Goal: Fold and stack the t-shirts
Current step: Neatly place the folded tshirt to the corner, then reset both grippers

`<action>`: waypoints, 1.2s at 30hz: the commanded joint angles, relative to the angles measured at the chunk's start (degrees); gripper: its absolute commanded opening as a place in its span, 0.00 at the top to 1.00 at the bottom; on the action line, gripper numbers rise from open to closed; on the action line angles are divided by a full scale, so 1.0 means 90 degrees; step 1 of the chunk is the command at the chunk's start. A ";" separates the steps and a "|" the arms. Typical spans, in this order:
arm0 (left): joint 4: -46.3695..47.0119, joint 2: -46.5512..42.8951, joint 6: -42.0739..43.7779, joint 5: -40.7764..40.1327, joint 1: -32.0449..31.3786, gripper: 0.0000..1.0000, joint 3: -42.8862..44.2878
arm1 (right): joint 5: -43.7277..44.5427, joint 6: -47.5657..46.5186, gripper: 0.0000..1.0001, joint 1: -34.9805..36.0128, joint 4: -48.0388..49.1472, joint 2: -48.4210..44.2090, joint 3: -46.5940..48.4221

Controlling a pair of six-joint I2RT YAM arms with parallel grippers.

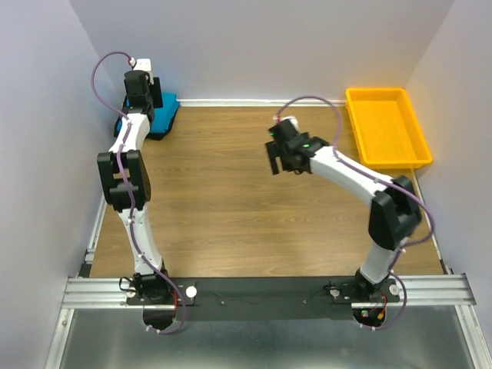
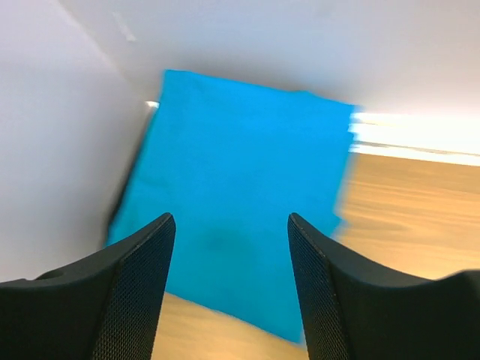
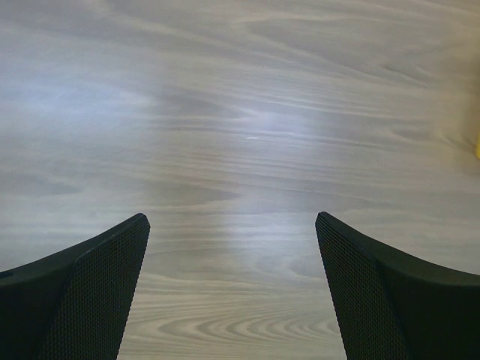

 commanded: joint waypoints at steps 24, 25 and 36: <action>-0.1268 -1.0478 -0.2142 -0.2753 -0.2263 0.01 -0.5829 | 0.0731 -0.0397 0.00 -0.2739 -0.0230 -0.8128 -0.2224; -0.1297 -1.0716 -0.2132 -0.2841 -0.2263 0.01 -0.5956 | 0.0818 -0.0456 0.00 -0.2739 -0.0211 -0.8305 -0.2408; -0.0673 -1.2895 -0.3156 -0.3457 -0.2263 0.01 -0.8066 | 0.1073 -0.0301 0.00 -0.2739 0.0092 -0.9361 -0.3191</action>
